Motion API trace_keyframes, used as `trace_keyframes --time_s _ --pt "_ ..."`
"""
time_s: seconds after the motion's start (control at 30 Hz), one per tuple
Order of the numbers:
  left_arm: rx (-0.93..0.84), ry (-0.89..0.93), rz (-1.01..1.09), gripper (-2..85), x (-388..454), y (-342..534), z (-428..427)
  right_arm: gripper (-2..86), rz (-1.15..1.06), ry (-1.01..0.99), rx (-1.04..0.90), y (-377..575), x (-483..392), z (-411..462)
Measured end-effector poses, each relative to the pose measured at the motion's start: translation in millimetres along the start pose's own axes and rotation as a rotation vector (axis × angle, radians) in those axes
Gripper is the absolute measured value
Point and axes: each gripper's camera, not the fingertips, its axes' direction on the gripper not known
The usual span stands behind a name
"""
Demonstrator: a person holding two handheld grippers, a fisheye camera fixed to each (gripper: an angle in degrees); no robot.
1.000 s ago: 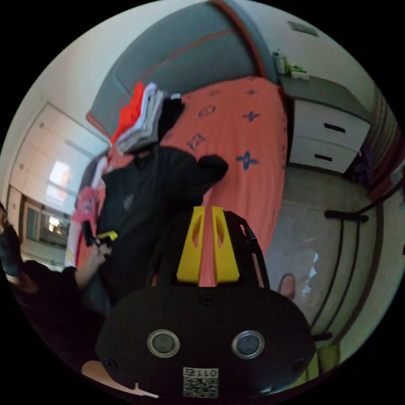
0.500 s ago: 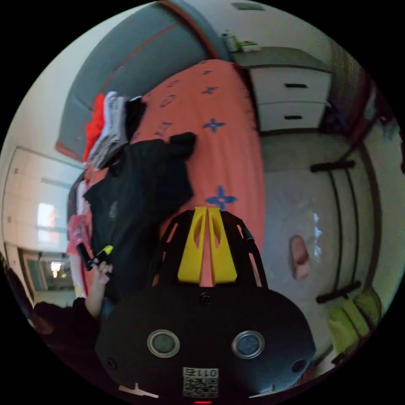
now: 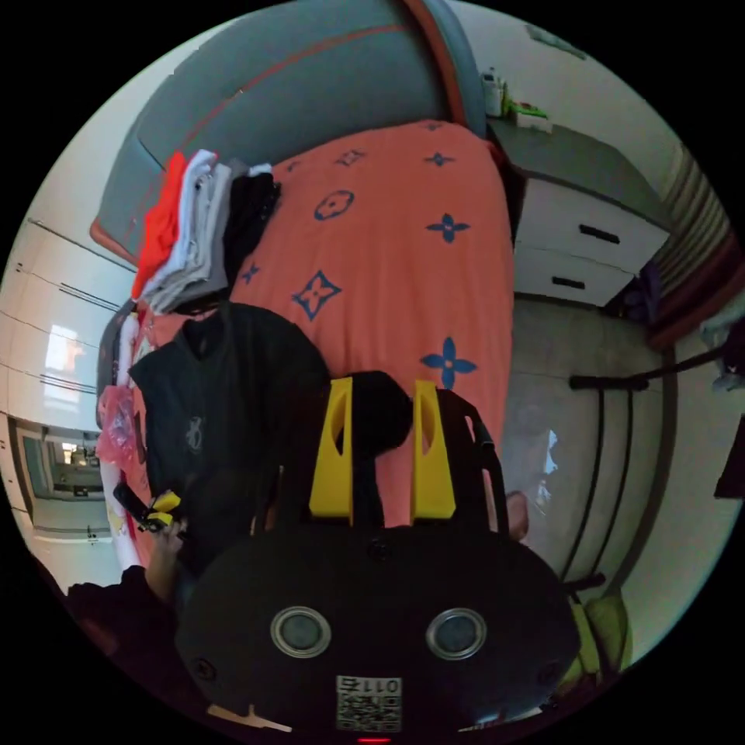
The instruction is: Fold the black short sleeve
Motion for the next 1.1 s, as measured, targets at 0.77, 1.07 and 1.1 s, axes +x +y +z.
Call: trace_keyframes --time_s 0.77,1.07,1.1 --pt "-0.048 0.016 -0.093 5.4 -105 2 150 6.3 0.123 -0.311 0.127 113 99 0" --pt "-0.019 -0.100 -0.013 4.2 -114 8 233 2.7 0.294 -0.287 0.123 139 111 36" --pt "-0.004 -0.111 -0.006 4.2 -114 9 238 2.6 0.314 -0.292 0.125 143 113 36"
